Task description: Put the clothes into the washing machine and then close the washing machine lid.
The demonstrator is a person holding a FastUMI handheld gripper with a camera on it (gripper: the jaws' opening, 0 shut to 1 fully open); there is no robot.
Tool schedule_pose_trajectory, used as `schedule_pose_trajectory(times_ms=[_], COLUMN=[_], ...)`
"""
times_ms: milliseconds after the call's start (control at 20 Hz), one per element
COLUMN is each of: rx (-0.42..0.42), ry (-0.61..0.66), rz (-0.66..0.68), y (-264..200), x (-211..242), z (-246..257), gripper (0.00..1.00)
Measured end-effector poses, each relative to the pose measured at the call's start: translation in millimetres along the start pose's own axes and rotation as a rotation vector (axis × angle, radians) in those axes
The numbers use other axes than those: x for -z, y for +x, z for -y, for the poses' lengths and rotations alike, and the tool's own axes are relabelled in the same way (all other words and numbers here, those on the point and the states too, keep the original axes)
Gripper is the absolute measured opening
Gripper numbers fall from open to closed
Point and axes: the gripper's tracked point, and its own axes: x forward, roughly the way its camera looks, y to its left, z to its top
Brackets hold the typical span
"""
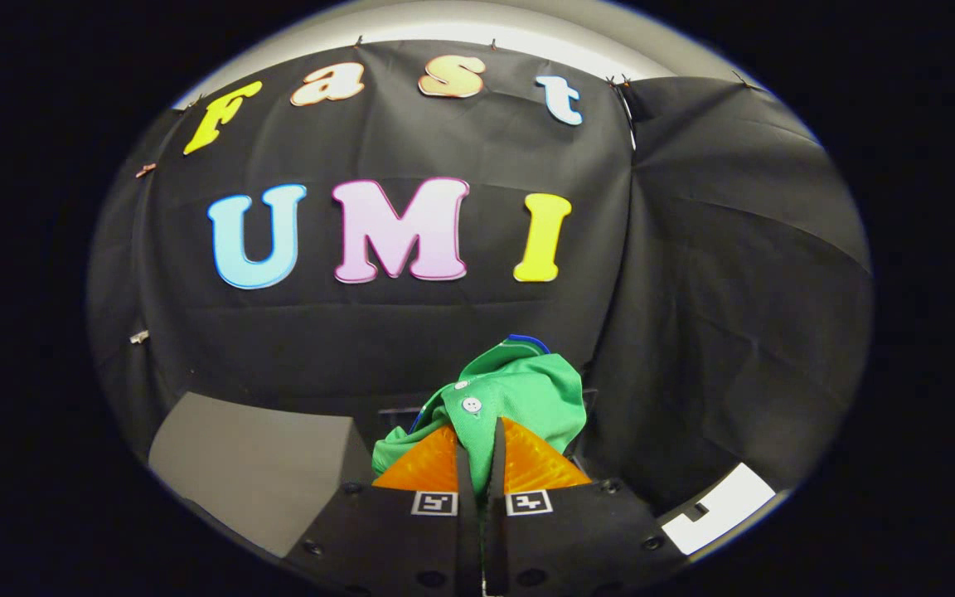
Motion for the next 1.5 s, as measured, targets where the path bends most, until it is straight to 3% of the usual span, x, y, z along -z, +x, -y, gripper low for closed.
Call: schedule_pose_trajectory(times_ms=[400,800,1300,1500], rx=[0.050,0.039,0.026,-0.002], ry=[-0.029,-0.008,-0.006,-0.037], rz=[-0.085,-0.175,-0.477,-0.594], y=[62,128,175,180], x=[66,157,327,373], z=[40,30,29,30], gripper=[0.07,0.07,0.07,0.07])
